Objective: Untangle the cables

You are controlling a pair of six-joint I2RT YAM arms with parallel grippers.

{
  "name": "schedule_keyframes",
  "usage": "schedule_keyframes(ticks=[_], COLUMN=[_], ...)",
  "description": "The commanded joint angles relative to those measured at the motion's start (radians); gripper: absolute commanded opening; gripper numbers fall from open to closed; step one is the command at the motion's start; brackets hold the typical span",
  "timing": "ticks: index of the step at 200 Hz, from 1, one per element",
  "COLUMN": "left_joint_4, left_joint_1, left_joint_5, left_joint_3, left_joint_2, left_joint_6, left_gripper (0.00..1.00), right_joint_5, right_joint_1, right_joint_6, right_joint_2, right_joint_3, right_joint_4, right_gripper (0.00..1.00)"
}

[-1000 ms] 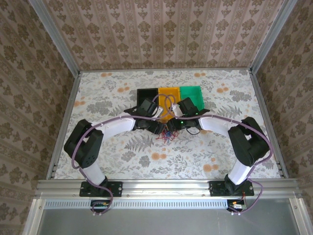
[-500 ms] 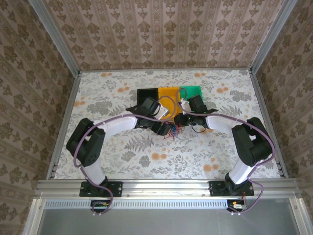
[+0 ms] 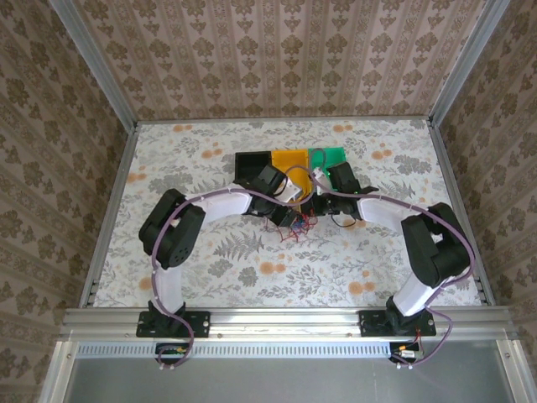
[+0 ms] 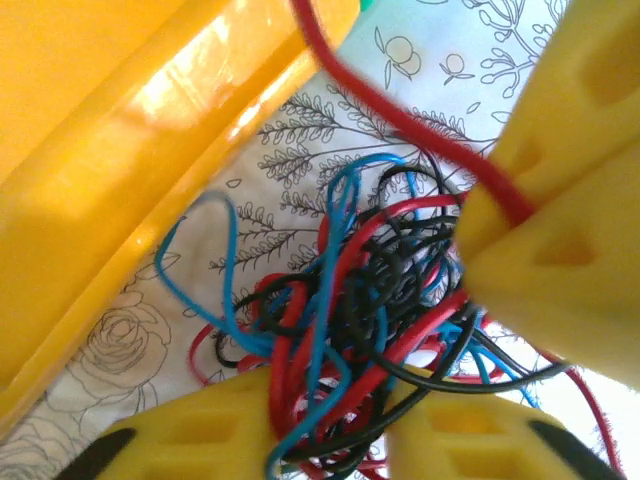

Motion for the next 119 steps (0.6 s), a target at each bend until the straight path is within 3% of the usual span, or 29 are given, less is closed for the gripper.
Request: schedule_keyframes(ticks=[1, 16, 44, 61, 88, 119], left_joint_4=[-0.012, -0.011, -0.009, -0.006, 0.019, 0.060], left_joint_1=[-0.004, 0.000, 0.022, 0.041, 0.070, 0.077], left_joint_5=[0.000, -0.011, -0.015, -0.023, -0.027, -0.030], left_joint_3=[0.009, -0.020, -0.103, -0.153, -0.227, -0.285], left_joint_2=[0.014, -0.008, -0.069, -0.104, -0.151, -0.181], left_joint_6=[-0.001, -0.003, -0.011, -0.029, -0.071, -0.098], left_gripper=[0.05, 0.00, 0.00, 0.00, 0.00, 0.00], right_joint_5=[-0.008, 0.089, 0.464, 0.622, 0.708, 0.651], right_joint_1=[-0.040, -0.068, -0.092, -0.116, -0.141, -0.147], right_joint_6=[0.083, 0.118, 0.153, 0.188, 0.214, 0.210], right_joint_2=[-0.082, -0.144, -0.296, -0.343, -0.372, -0.346], right_joint_3=[-0.043, -0.065, -0.075, -0.060, -0.041, -0.020], right_joint_4=[0.066, 0.065, -0.045, -0.111, -0.141, -0.122], right_gripper=[0.00, 0.00, 0.00, 0.00, 0.00, 0.00])
